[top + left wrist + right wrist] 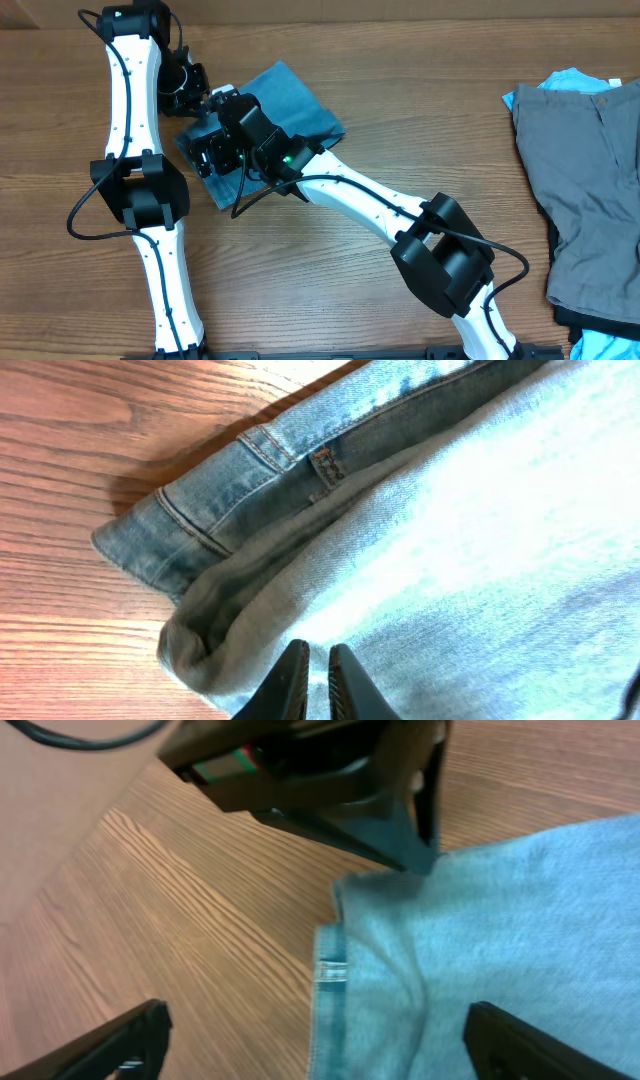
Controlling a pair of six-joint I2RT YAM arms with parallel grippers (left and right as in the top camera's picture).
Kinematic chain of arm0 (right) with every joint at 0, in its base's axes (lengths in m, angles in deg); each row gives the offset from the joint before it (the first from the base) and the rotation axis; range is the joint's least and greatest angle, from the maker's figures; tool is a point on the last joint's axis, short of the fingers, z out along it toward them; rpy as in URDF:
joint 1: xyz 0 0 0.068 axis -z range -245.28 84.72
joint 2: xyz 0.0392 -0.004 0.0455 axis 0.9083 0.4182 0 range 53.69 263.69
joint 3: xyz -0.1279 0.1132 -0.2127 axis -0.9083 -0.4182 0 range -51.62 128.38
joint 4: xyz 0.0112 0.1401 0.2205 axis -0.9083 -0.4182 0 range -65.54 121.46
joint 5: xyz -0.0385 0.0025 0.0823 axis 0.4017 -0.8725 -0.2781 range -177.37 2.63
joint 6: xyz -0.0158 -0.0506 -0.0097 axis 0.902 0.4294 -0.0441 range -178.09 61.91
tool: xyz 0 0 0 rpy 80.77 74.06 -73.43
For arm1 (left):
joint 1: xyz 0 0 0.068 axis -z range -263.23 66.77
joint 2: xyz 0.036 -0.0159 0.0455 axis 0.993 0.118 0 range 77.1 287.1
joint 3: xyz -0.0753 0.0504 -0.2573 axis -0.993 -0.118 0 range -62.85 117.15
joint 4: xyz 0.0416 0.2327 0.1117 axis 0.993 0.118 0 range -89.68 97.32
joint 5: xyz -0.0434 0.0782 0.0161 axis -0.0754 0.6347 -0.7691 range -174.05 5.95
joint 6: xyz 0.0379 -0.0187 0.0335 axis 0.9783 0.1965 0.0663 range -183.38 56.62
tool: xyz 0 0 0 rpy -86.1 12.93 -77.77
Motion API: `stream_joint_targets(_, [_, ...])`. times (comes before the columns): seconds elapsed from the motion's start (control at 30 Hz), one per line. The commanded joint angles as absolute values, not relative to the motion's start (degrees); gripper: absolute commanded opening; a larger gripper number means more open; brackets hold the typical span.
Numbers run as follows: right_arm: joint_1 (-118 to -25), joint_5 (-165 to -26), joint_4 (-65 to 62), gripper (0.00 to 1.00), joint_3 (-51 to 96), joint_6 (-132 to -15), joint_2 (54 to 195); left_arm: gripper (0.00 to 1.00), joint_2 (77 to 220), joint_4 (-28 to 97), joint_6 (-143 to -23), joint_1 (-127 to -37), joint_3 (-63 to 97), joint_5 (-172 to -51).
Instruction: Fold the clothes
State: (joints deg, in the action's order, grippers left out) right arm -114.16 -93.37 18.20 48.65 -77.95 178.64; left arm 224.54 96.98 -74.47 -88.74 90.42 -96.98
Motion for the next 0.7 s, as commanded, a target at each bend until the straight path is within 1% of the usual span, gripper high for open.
stream_joint_targets(0.0, [-111.3, -93.4, 15.1, 1.0, 50.9, -77.4, 175.6, 0.19, 221.9, 97.2, -73.0, -91.0, 91.5, -95.5])
stream_joint_targets(0.1, [-107.1, -93.4, 8.1, 1.0, 51.5, -77.2, 170.2, 0.23, 219.5, 97.2, -73.0, -94.1, 91.5, -99.0])
stream_joint_targets(0.2, [-101.2, -93.4, -1.1, 1.0, 51.5, -77.2, 164.1, 0.23, 216.4, 97.1, -69.2, -96.7, 91.5, -109.6])
stream_joint_targets(0.23, [-98.8, -93.5, -4.6, 1.0, 51.5, -77.2, 162.3, 0.21, 215.2, 97.1, -68.4, -97.3, 91.5, -113.0])
stream_joint_targets(0.3, [-94.0, -94.8, -10.8, 1.0, 51.5, -77.2, 159.8, 0.1, 214.1, 97.1, -68.3, -97.4, 91.5, -115.3])
stream_joint_targets(0.33, [-91.8, -96.9, -12.9, 0.95, 51.5, -77.2, 159.4, 0.04, 213.8, 97.1, -68.0, -97.1, 91.5, -115.5])
stream_joint_targets(0.37, [-90.2, -98.8, -14.3, 0.85, 51.5, -77.2, 159.4, 0.04, 213.8, 97.1, -68.0, -96.7, 91.5, -115.5])
stream_joint_targets(0.43, [-87.3, -100.2, -17.2, 0.52, 51.3, -77.2, 159.9, 0.04, 213.8, 97.2, -68.0, -95.7, 91.1, -115.7])
stream_joint_targets(0.5, [-85.4, -100.8, -19.3, 0.17, 51.2, -77.2, 160.2, 0.04, 213.8, 97.2, -68.0, -94.7, 91.0, -115.7])
stream_joint_targets(0.53, [-84.3, -102.0, -20.2, 0.1, 51.2, -76.6, 160.2, 0.04, 213.8, 97.1, -67.7, -94.0, 91.0, -115.6])
stream_joint_targets(0.57, [-83.2, -103.7, -20.9, 0.08, 51.2, -74.4, 160.2, 0.04, 213.8, 97.1, -67.6, -93.4, 91.0, -115.6])
stream_joint_targets(0.67, [-80.7, -103.8, -23.1, 0.08, 51.2, -72.2, 160.2, 0.04, 213.3, 97.2, -67.6, -91.6, 91.0, -115.0])
